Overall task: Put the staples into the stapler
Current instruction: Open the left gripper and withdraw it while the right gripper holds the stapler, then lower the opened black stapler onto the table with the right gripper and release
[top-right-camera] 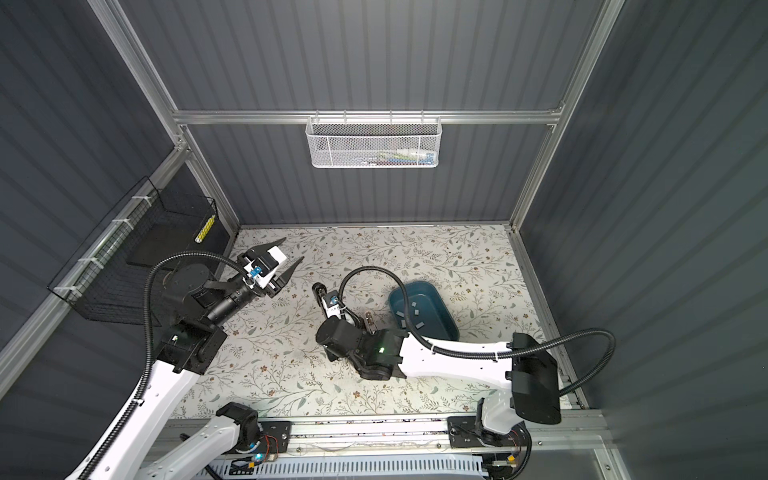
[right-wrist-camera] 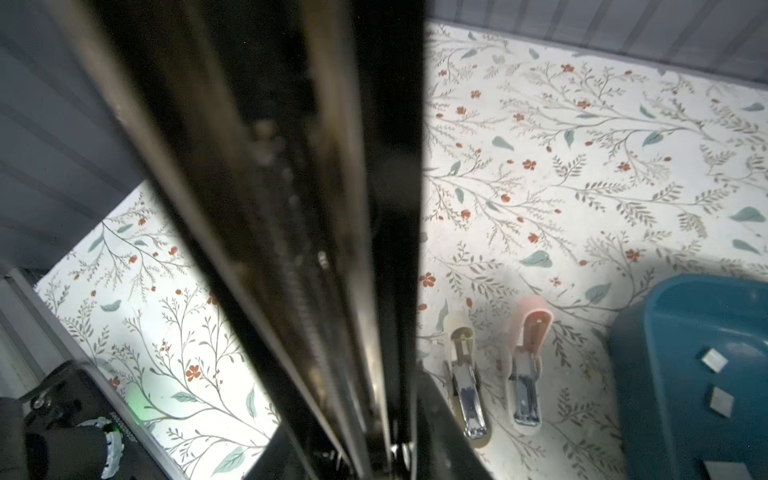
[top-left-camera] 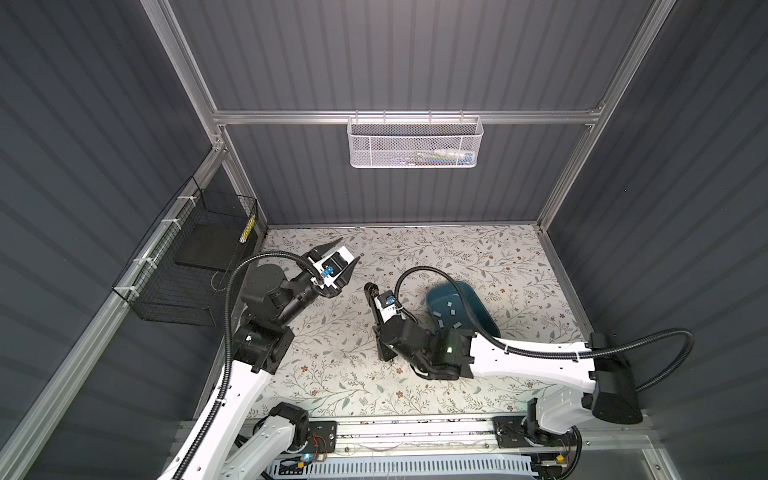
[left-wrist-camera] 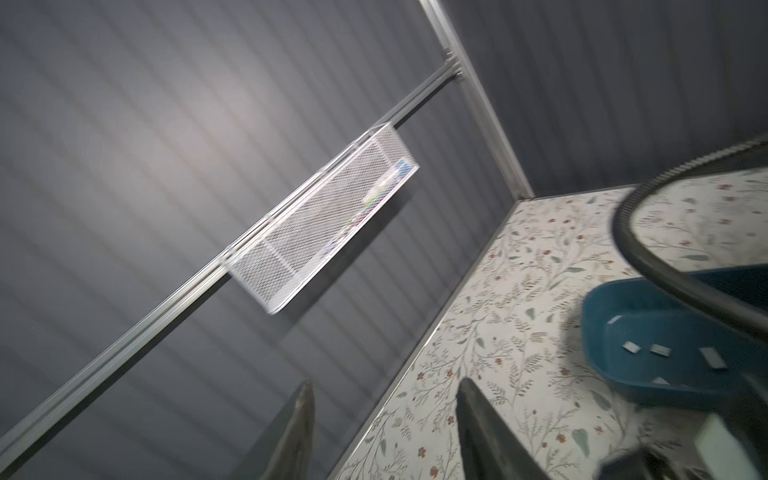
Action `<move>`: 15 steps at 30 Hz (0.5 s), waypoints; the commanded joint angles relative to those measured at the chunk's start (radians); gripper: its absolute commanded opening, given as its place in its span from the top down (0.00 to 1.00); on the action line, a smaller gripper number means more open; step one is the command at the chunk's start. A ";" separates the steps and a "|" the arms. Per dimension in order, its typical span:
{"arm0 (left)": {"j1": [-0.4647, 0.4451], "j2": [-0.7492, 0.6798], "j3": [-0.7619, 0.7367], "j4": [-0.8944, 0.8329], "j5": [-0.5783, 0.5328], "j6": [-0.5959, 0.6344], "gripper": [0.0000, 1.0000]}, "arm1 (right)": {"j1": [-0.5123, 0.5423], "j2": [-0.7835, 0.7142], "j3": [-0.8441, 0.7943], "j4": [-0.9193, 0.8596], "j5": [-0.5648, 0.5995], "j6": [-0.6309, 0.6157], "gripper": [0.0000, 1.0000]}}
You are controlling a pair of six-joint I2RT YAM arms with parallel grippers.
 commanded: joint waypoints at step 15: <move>0.004 -0.025 -0.020 0.093 -0.186 -0.040 0.42 | -0.085 0.481 0.430 -0.274 -0.075 0.063 1.00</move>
